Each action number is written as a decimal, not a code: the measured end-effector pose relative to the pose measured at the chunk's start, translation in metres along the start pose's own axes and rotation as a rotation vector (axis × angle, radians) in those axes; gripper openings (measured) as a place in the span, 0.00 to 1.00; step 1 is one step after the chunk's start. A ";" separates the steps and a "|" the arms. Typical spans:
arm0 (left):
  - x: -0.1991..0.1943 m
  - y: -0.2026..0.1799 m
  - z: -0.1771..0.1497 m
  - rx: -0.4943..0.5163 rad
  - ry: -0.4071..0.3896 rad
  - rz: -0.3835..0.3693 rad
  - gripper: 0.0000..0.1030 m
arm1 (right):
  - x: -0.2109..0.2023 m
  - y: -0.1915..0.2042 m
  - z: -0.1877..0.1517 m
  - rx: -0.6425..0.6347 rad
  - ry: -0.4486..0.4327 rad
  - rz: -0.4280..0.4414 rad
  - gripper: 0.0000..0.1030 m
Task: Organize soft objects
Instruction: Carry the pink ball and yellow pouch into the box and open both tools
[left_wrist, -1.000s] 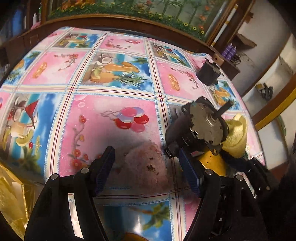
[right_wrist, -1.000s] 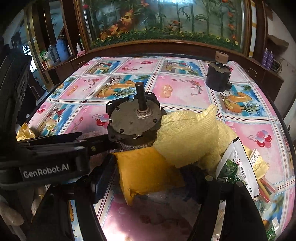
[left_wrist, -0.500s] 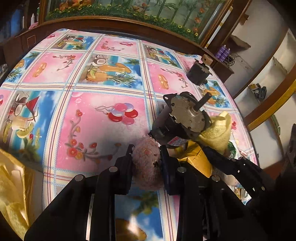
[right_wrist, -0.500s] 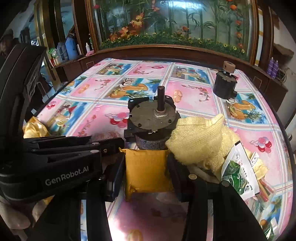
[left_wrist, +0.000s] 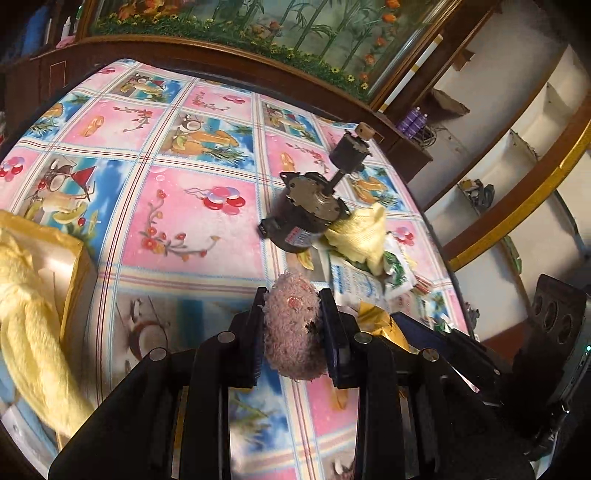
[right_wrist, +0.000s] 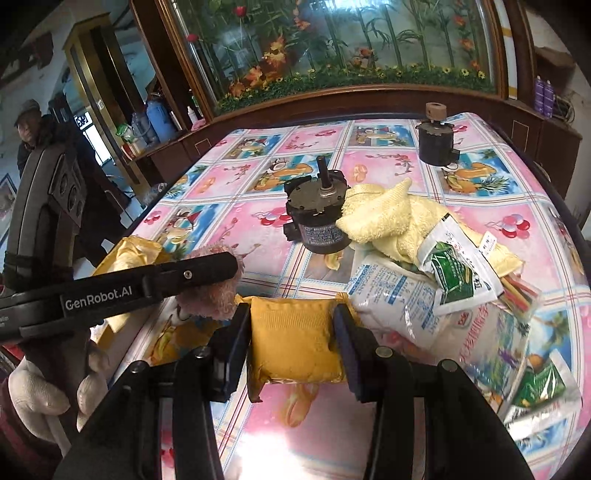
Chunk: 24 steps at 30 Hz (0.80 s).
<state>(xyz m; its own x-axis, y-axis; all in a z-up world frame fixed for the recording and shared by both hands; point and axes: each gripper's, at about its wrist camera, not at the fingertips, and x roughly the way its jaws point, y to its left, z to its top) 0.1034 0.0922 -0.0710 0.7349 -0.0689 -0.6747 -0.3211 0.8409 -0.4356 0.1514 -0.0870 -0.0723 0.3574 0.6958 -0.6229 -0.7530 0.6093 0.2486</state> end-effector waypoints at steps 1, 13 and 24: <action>-0.006 -0.002 -0.003 0.000 -0.005 -0.009 0.25 | -0.004 0.002 -0.001 -0.002 -0.005 0.002 0.44; -0.114 0.022 -0.022 0.025 -0.161 0.090 0.25 | -0.032 0.076 0.008 -0.108 -0.060 0.124 0.44; -0.151 0.112 -0.001 -0.072 -0.221 0.269 0.25 | -0.004 0.172 0.014 -0.244 -0.023 0.226 0.43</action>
<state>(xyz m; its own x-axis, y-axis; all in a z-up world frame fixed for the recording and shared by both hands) -0.0441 0.1959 -0.0190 0.7270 0.2745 -0.6293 -0.5566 0.7724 -0.3061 0.0286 0.0204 -0.0168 0.1768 0.8129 -0.5549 -0.9236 0.3318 0.1918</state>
